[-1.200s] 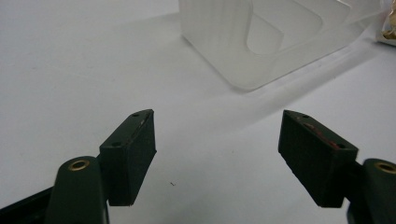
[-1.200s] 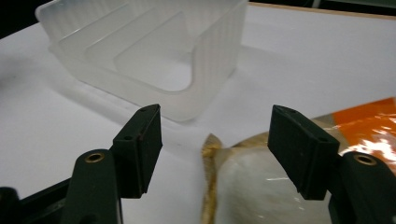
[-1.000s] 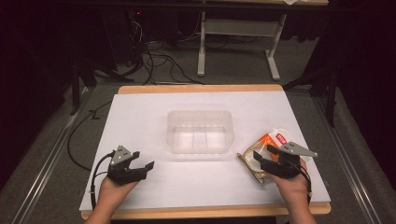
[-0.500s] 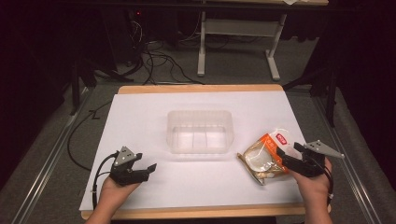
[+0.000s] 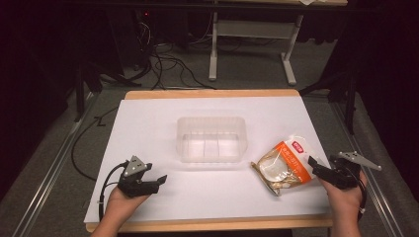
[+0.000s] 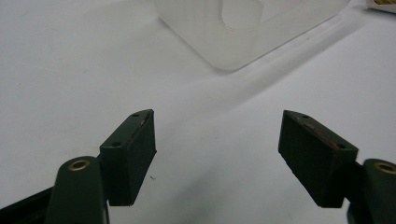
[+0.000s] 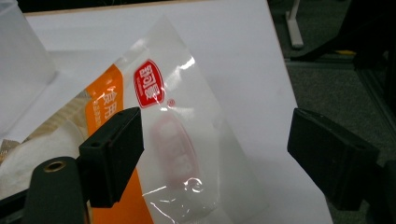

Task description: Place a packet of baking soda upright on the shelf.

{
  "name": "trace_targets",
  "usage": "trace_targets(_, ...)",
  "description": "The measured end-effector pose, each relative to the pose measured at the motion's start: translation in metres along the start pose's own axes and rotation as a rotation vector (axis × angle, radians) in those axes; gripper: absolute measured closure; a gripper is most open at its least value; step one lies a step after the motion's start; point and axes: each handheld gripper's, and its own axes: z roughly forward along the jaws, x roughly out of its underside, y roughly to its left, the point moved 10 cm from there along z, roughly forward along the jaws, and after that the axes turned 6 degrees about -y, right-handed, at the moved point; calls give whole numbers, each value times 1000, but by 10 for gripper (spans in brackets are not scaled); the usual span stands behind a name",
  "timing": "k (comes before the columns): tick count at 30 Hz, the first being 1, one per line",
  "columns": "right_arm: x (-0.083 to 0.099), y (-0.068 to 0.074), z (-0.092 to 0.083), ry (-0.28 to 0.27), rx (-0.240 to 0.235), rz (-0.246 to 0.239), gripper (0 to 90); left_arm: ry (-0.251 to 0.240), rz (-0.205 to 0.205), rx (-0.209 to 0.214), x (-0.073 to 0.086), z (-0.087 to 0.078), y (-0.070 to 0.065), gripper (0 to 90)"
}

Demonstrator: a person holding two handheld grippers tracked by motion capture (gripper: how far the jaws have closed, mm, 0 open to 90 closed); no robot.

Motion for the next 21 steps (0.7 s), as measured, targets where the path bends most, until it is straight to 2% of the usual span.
trace_targets(5,12,-4,7,44,-30,62,186,5,7,1,0,0,-1,280)
trace_targets(9,19,-1,11,70,-82,115,217,5,8,1,0,0,-1,280)
trace_targets(15,17,13,9,66,-148,94,336,10,13,2,1,0,-2,280)
trace_targets(21,6,25,1,9,-170,66,403,13,17,4,1,1,-2,281)
